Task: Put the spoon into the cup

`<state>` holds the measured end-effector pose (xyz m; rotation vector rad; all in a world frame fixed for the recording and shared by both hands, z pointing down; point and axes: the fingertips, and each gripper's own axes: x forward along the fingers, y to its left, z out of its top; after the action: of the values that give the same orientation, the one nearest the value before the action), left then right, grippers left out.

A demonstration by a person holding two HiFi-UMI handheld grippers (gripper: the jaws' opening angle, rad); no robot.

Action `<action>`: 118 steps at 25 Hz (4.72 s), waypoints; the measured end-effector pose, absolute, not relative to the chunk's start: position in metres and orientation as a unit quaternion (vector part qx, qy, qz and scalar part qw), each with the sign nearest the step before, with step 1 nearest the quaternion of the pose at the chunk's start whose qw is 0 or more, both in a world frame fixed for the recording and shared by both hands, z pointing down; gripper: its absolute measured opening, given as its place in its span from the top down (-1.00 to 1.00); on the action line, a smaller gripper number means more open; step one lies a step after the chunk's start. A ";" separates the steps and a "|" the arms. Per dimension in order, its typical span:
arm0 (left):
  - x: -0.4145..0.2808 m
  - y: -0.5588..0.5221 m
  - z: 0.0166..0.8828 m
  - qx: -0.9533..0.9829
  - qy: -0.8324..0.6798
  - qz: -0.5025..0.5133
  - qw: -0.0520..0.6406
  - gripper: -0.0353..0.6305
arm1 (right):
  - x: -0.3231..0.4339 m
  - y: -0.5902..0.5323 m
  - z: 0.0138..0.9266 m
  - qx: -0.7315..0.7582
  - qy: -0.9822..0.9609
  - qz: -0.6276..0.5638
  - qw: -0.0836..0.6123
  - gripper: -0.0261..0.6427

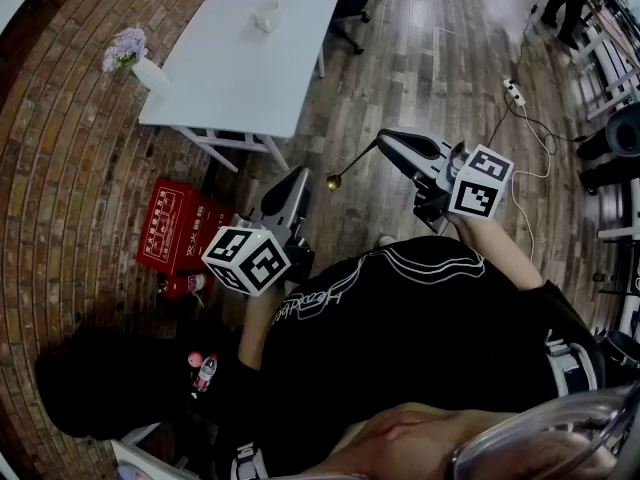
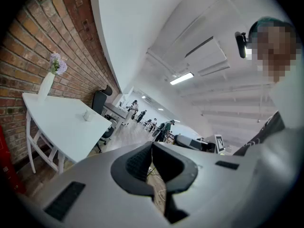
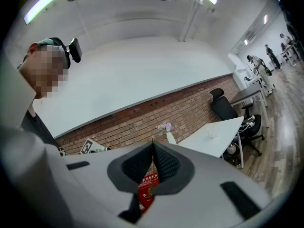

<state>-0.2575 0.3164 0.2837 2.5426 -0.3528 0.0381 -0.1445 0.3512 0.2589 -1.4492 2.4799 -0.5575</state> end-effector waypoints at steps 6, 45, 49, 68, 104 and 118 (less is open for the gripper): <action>-0.259 0.325 0.277 0.951 -0.133 0.008 0.280 0.88 | -0.148 0.361 0.250 -0.488 0.848 -0.179 0.103 0.92; 0.011 0.143 0.344 0.932 -0.139 0.086 0.324 0.88 | 0.130 0.178 0.327 -0.505 0.807 -0.262 0.158 0.92; 0.049 0.115 0.342 0.934 -0.141 0.077 0.319 0.88 | 0.166 0.153 0.326 -0.507 0.809 -0.253 0.159 0.92; 0.073 -0.036 0.370 0.916 -0.186 0.065 0.349 0.88 | 0.196 -0.009 0.342 -0.486 0.821 -0.270 0.132 0.92; -0.010 -0.280 0.396 0.838 -0.388 0.003 0.384 0.88 | 0.126 -0.344 0.342 -0.342 0.888 -0.294 0.088 0.92; -0.029 -0.313 0.433 0.775 -0.458 -0.002 0.435 0.88 | 0.102 -0.402 0.399 -0.287 0.892 -0.347 0.028 0.92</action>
<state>-0.0293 -0.3129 0.4333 1.9304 -1.1402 -0.0057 0.1020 -0.4021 0.3988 -0.8871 2.7547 -1.0699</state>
